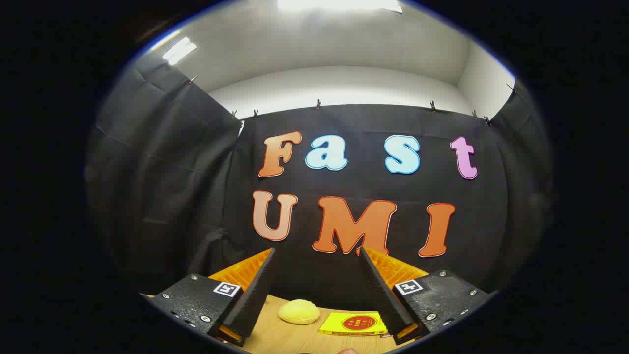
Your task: Open the storage box then place both shoes into the box .Put the left shoe in first, then the right shoe, with the right side of both shoes facing outward in a uniform manner.
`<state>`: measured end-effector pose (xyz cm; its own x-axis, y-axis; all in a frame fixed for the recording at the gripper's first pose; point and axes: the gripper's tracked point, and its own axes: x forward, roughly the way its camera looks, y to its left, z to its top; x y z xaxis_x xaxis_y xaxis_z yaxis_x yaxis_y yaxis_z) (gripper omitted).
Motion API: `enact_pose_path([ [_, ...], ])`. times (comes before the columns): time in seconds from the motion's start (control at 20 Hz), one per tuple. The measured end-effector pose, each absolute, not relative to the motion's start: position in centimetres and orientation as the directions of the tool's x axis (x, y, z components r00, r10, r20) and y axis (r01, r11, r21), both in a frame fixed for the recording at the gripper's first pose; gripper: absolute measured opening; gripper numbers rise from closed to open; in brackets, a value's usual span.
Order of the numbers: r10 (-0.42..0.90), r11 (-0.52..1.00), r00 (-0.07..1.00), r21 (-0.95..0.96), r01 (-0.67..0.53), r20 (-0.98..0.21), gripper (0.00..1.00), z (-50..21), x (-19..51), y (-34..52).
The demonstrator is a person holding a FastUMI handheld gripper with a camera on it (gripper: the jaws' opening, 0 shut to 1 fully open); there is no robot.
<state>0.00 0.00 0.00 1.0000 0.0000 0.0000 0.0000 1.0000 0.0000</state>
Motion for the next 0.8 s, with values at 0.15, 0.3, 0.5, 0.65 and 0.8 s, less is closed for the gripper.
enact_pose_path([
  [0.15, 0.001, 1.0, 1.0, -0.003, -0.001, -0.003, 0.98, -0.4, 0.1, -0.2],
  [0.3, 0.006, 1.0, 1.0, -0.006, -0.006, -0.013, 0.98, -0.8, 0.1, -0.2],
  [0.5, 0.003, 1.0, 1.0, -0.004, -0.003, -0.008, 0.98, -0.8, 0.5, -0.6],
  [0.65, -0.01, 1.0, 1.0, 0.005, 0.01, 0.0, 0.98, -0.6, 0.6, -1.3],
  [0.8, -0.013, 1.0, 1.0, 0.011, 0.014, -0.008, 0.98, -0.9, 0.8, -1.8],
])
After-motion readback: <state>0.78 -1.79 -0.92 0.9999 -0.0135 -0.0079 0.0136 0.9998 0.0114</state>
